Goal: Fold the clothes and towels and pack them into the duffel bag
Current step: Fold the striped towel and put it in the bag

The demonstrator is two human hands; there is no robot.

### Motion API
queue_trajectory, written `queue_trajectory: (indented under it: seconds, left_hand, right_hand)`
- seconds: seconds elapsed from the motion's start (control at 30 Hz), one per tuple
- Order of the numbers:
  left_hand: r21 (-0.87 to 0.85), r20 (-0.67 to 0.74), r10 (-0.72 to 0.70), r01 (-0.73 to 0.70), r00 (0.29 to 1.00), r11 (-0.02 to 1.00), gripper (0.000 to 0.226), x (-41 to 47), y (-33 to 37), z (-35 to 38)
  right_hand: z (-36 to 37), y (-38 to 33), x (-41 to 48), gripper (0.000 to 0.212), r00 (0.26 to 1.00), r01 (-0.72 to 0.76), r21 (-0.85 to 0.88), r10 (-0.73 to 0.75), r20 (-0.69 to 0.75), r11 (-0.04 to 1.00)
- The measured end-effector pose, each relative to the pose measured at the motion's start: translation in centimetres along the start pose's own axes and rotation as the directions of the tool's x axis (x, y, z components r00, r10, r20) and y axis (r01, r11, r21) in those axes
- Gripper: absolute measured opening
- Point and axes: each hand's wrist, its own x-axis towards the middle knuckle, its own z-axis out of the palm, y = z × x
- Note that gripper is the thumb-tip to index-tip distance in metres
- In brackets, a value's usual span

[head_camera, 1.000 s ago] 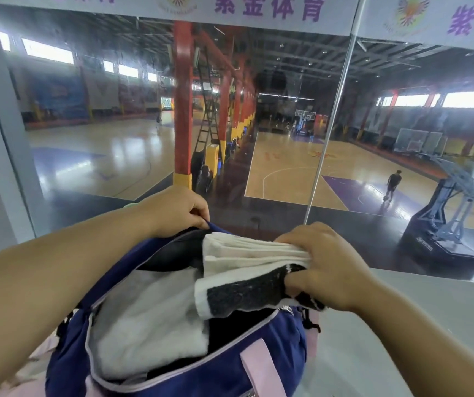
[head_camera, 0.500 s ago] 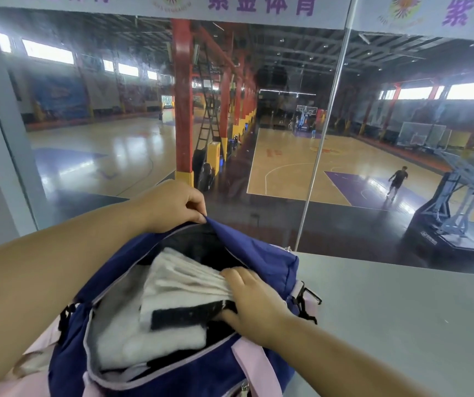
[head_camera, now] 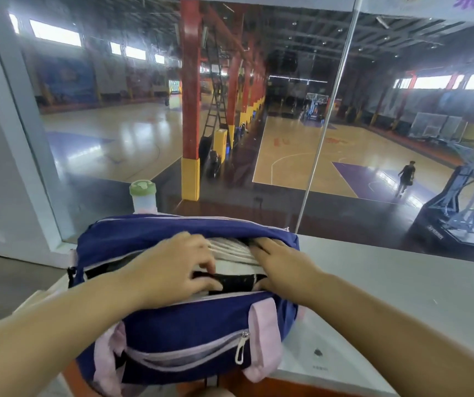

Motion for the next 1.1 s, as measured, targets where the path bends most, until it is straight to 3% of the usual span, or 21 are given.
queue_trajectory:
  seconds: [0.13, 0.2, 0.27, 0.33, 0.47, 0.57, 0.73, 0.93, 1.1]
  left_hand:
    - [0.14, 0.29, -0.134, 0.096, 0.948, 0.985, 0.086, -1.4, 0.8, 2.0]
    - [0.149, 0.339, -0.144, 0.098, 0.93, 0.984, 0.069, -1.9, 0.9, 2.6]
    - [0.146, 0.316, -0.115, 0.071, 0.942, 0.987, 0.038, -2.1, 1.2, 3.0]
    - [0.153, 0.282, -0.068, 0.025, 0.957, 0.988, 0.022, -2.2, 1.9, 3.1]
    - [0.199, 0.213, 0.016, -0.06, 0.977, 0.978, 0.028, -2.2, 2.9, 2.7]
    - [0.175, 0.145, 0.039, -0.064, 0.989, 0.983, 0.03, -2.4, 2.7, 2.9]
    - [0.12, 0.102, 0.013, -0.025, 0.995, 0.992, 0.03, -2.3, 1.6, 3.5]
    - [0.072, 0.146, -0.065, 0.055, 0.987, 0.996, 0.027, -1.5, 2.2, 3.5]
    - [0.069, 0.204, -0.079, 0.066, 0.976, 0.995, 0.024, -1.2, 2.6, 3.8]
  right_hand:
    - [0.1, -1.1, -1.0, 0.049, 0.98, 0.11, -0.07, -0.12, -0.156, 0.991]
    - [0.1, -1.8, -1.7, 0.043, 0.978, 0.126, -0.049, -0.133, -0.161, 0.991]
    - [0.4, -2.5, -2.2, 0.05, 0.997, 0.075, 0.023, -0.075, -0.017, 0.997]
    - [0.7, -2.9, -2.3, 0.059, 0.994, 0.015, 0.098, -0.026, 0.103, 0.995]
    - [1.5, -3.1, -1.3, 0.067, 0.993, -0.11, 0.15, 0.101, 0.064, 0.983]
    - [1.9, -2.9, -0.5, 0.056, 0.98, -0.191, 0.174, 0.18, 0.08, 0.966]
    - [1.1, -2.6, -0.7, 0.022, 0.991, -0.062, 0.177, 0.04, 0.124, 0.982]
    - [0.1, -1.0, -2.0, 0.021, 0.973, 0.029, 0.125, -0.057, 0.226, 0.992]
    - [-1.0, -0.6, -2.8, 0.028, 0.94, 0.028, 0.193, -0.092, 0.33, 0.981]
